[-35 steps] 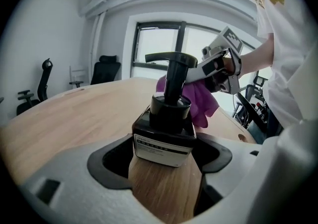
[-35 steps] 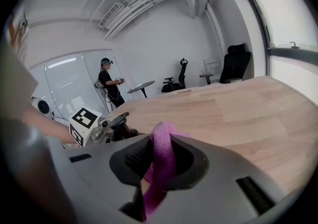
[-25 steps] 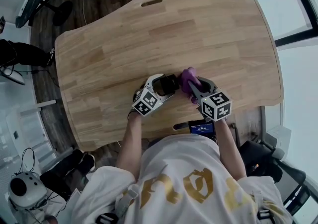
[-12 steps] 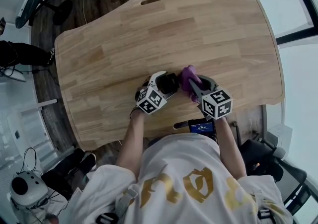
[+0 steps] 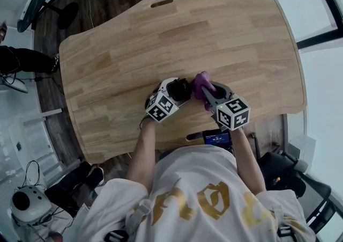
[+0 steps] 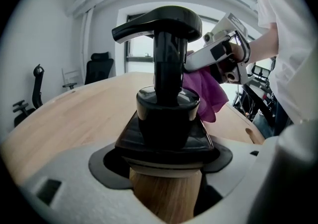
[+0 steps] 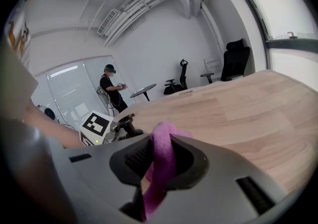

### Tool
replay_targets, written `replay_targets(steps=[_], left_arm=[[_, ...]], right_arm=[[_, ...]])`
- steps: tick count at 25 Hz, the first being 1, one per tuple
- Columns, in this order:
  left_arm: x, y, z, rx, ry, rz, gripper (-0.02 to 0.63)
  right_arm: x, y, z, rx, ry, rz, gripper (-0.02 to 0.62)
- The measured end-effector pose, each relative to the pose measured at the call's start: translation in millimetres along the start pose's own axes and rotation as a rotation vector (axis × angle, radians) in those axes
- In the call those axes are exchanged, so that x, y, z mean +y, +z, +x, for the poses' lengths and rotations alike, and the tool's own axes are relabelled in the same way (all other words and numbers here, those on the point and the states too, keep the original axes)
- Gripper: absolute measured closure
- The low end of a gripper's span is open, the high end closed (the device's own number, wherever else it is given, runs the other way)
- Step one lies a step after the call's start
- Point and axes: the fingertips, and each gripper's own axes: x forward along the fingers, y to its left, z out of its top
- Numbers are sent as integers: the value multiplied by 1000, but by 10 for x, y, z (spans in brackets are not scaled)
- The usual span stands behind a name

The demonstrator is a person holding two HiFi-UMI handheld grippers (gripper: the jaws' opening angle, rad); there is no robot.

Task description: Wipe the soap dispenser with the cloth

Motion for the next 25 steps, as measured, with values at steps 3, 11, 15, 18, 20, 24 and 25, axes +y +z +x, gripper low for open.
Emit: replay_targets(steps=[3,11,15,18,20,24,25], left_arm=[[0,9,1,5,-24,-35,265],[-5,88,-110,-5,-44,-75,265],[-32,352,-319,-44,-66,-60,265],[-48,537,-510,-63,-76,-34,265],[-76,637,-631,-71,-87,-26,265],[-161,742,-769,-48,-84,12,265],[-184,756,-801,-44,-82,14,265]], right_arm=[[2,56,-26,-19,3,23,541],[270,451,-104,-110,81,33,541],[573,704,-237,-174,193,32,541],[730,886,-320,-231,245,31,541],[823,973,-334,-248,270,23,541],[1023,1149,-422,-273,310,-26,541],[1095,1196,-461,-285,330,-39,541]])
